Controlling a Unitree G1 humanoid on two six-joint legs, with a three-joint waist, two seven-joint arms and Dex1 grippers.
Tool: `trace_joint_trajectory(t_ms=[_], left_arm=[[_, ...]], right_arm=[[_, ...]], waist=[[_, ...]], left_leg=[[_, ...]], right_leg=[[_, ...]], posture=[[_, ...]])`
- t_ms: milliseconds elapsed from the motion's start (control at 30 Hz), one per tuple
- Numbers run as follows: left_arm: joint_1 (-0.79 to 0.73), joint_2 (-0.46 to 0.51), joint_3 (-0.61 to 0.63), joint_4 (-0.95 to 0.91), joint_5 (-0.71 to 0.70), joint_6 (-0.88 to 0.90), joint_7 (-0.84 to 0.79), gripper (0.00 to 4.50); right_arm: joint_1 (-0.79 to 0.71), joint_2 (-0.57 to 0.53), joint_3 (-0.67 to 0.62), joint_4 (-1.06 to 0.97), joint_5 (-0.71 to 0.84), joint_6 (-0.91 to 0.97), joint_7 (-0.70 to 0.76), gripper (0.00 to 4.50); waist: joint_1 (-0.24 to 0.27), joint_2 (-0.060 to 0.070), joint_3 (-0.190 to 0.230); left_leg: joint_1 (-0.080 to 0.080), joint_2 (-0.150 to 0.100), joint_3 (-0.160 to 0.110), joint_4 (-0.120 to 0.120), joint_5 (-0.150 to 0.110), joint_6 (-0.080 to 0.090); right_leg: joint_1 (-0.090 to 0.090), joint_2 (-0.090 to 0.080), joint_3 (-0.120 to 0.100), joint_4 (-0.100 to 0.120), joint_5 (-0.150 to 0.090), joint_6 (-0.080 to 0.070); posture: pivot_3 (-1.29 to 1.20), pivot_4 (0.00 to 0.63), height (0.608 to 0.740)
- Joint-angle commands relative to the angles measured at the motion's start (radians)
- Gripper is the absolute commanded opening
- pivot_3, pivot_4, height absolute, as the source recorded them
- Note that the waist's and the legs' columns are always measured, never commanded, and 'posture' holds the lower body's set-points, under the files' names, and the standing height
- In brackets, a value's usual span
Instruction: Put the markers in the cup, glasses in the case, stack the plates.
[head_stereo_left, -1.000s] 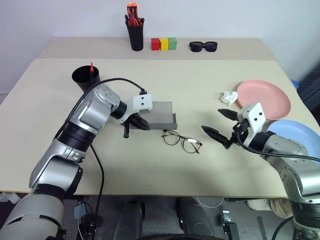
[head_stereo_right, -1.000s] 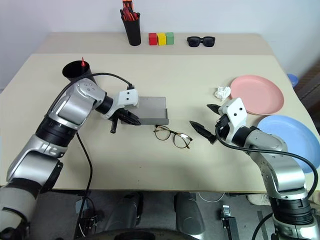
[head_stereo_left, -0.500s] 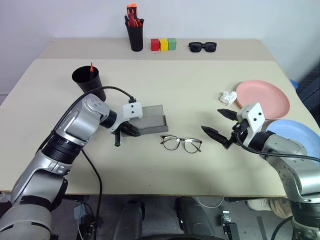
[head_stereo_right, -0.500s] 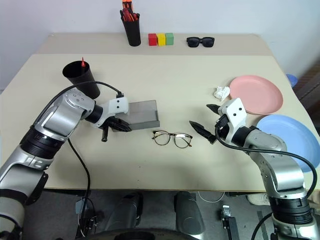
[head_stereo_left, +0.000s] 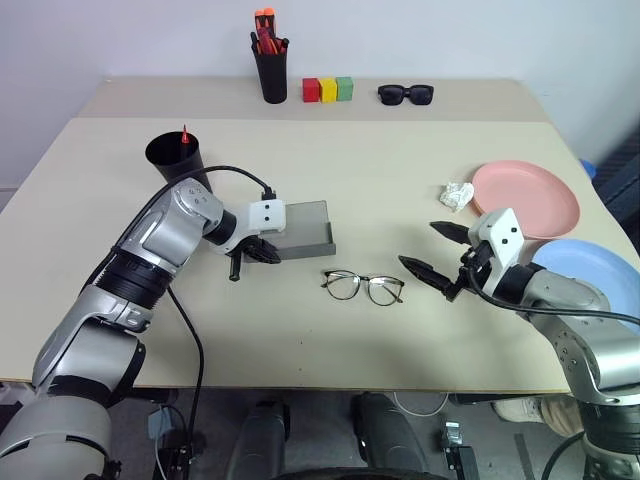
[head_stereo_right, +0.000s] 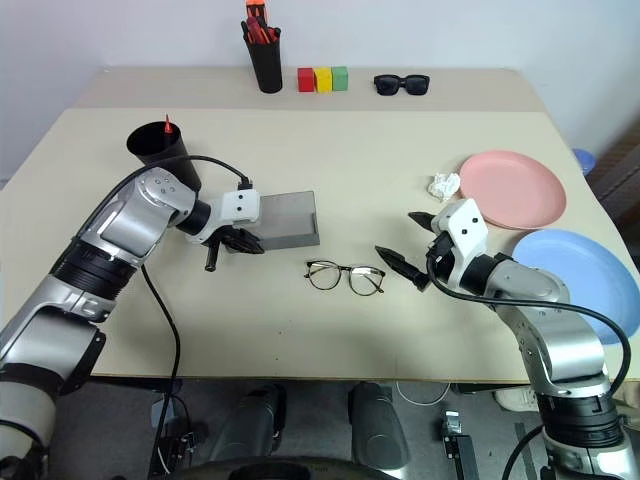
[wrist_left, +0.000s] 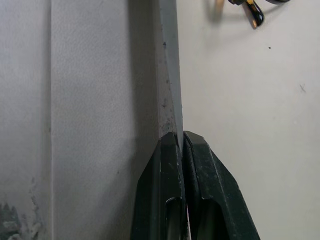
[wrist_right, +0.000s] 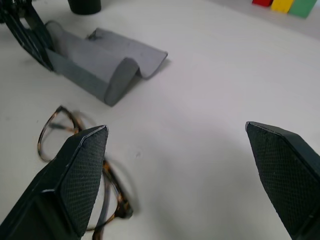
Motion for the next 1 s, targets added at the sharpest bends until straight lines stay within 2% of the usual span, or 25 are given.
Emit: trace_joint_trajectory(t_ms=[33,267,367,500,600,933,1000], left_arm=[[0.008,0.014,0.003,-0.038,0.001,-0.007,-0.014,0.11],[0.024,0.024,0.005,-0.053,-0.007,0.017,-0.032,0.11],[0.030,0.019,0.015,-0.064,-0.014,0.023,-0.023,0.81],[0.042,0.010,0.022,-0.075,-0.018,0.032,-0.003,2.69],[0.048,0.007,0.021,-0.089,-0.018,0.040,0.004,4.32],[0.005,-0.044,0.004,-0.033,-0.003,0.043,0.050,4.42],[-0.009,-0.051,-0.003,-0.012,-0.001,0.064,0.038,3.90]], right_arm=[[0.006,-0.011,-0.033,-0.033,0.009,-0.016,0.008,4.50],[0.010,-0.028,-0.026,-0.022,0.009,-0.038,0.061,4.50],[0.001,-0.036,-0.022,-0.009,0.004,-0.042,0.081,4.50],[-0.013,-0.040,-0.014,0.007,-0.003,-0.047,0.102,4.50],[-0.025,-0.039,-0.008,0.018,-0.006,-0.050,0.109,4.50],[-0.066,-0.030,0.001,0.026,-0.011,-0.038,0.111,4.50],[-0.066,-0.029,0.000,0.025,-0.012,-0.038,0.108,4.50]], waist=[[0.000,0.000,0.000],[-0.001,0.000,0.000],[-0.001,0.000,0.000],[0.000,0.000,0.000],[0.001,0.000,0.000],[0.000,0.000,0.000],[0.000,0.000,0.000]], left_leg=[[0.000,0.000,0.000,0.000,0.000,0.000],[0.000,0.000,0.000,0.001,0.000,0.000],[0.000,0.000,0.000,0.001,0.000,0.000],[0.000,0.000,0.000,0.002,0.000,0.000],[-0.001,0.000,0.000,0.003,0.000,0.000],[0.000,0.000,0.000,0.004,0.000,0.000],[-0.001,0.000,0.000,0.004,0.000,0.000]], right_leg=[[0.000,0.000,0.000,0.000,0.000,0.000],[0.000,0.000,0.000,0.001,0.000,0.000],[0.000,0.000,0.000,0.001,0.000,0.000],[0.000,0.000,0.000,0.001,0.000,0.000],[0.000,0.000,0.000,0.002,0.000,0.000],[0.000,0.000,0.000,0.002,0.000,0.000],[0.000,0.000,0.000,0.002,0.000,0.000]], posture=[[0.00,0.150,0.740],[0.00,0.150,0.740],[0.00,0.150,0.740],[0.00,0.150,0.740],[0.00,0.150,0.740],[0.00,0.150,0.740],[0.00,0.150,0.740]])
